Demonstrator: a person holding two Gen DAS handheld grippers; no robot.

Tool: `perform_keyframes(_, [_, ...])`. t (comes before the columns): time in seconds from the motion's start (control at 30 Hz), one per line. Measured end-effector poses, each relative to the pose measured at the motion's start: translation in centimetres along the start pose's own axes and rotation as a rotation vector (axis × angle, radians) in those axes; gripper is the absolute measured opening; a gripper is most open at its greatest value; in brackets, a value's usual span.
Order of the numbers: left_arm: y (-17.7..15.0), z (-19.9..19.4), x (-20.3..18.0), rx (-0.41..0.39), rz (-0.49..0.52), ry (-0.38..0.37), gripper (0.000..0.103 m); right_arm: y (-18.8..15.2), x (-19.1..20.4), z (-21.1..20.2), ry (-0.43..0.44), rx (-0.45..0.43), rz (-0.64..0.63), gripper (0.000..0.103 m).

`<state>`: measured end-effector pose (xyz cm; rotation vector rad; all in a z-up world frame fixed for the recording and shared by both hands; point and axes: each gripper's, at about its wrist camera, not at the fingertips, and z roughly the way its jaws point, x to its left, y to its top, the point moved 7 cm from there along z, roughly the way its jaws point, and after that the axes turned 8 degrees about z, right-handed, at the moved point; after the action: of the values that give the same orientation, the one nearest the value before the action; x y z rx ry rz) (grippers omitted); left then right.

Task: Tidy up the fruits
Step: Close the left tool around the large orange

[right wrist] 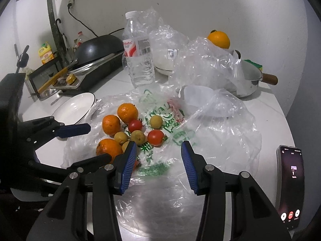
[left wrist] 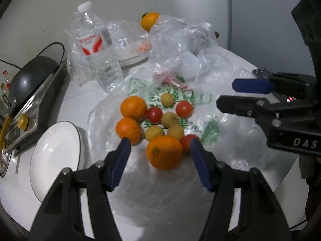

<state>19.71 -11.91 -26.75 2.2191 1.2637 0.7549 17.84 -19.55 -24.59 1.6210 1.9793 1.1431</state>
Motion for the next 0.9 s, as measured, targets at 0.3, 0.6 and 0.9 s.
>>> perform_keyframes(0.3, [-0.5, 1.5, 0.3, 0.035, -0.038, -0.043, 0.062, -0.3, -0.2, 0.5, 0.009, 0.008, 0.002, 0.049])
perform_keyframes(0.6, [-0.9, 2.6, 0.4, 0.061, -0.094, -0.103, 0.047, -0.6, -0.2, 0.8, 0.02, 0.022, 0.003, 0.049])
perform_keyframes(0.9, [-0.9, 1.8, 1.2, 0.044, -0.128, -0.125, 0.045, -1.0, 1.0, 1.7, 0.048, 0.053, -0.015, 0.049])
